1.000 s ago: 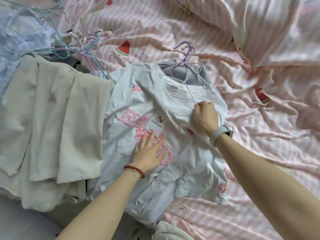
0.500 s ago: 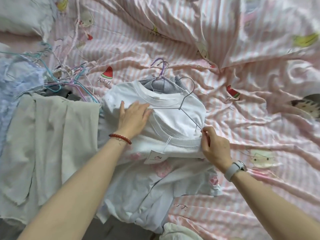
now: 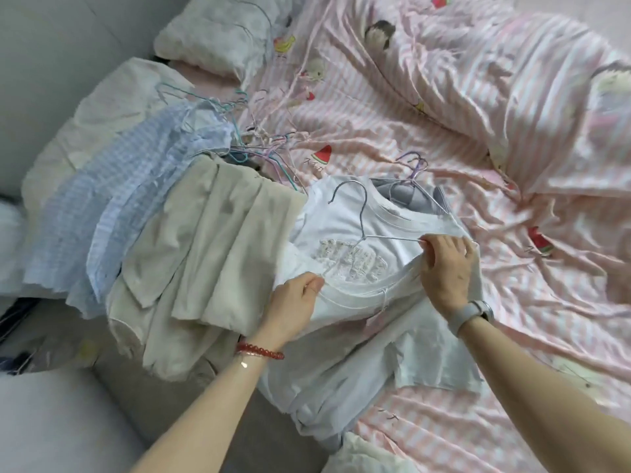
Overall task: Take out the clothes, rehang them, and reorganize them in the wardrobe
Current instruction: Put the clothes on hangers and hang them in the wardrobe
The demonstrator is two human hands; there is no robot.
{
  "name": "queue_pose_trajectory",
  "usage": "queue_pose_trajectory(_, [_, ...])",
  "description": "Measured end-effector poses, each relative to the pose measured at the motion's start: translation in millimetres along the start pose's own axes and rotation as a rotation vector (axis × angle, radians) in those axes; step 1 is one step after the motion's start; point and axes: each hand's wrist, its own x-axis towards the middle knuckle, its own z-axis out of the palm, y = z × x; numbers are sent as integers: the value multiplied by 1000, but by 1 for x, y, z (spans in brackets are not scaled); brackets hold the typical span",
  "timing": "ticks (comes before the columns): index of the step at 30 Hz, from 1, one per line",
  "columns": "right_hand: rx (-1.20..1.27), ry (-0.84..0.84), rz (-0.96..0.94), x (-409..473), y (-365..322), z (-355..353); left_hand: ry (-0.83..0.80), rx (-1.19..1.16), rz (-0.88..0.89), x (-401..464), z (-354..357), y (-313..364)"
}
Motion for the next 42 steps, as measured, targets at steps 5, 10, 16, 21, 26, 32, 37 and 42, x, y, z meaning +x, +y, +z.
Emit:
queue_pose_trajectory(5, [87, 11, -313, 15, -88, 2, 264, -146, -116, -48, -56, -37])
queue_pose_trajectory(10, [161, -143, -623, -13, -182, 10, 494, -244, -176, -128, -104, -107])
queue_pose_trajectory(16, [196, -492, -1026, -89, -286, 15, 831, -303, -368, -277, -105, -191])
queue_pose_trajectory(21, [223, -640, -1403, -185, -358, 13, 1169, -275, -662, -403, -71, -241])
queue_pose_trajectory(26, [217, -840, -1578, -299, -392, 9, 1493, -171, -901, -522, -31, -270])
queue_pose_trajectory(32, [446, -946, -1861, -443, -427, -36, 1748, 85, -1215, -653, 0, -277])
queue_pose_trajectory(37, [718, -943, -1993, -557, -460, -80, 1830, 126, -1475, -764, 22, -276])
queue_pose_trajectory(42, [860, -953, -2003, -651, -483, -120, 2053, -99, -1565, -823, 27, -261])
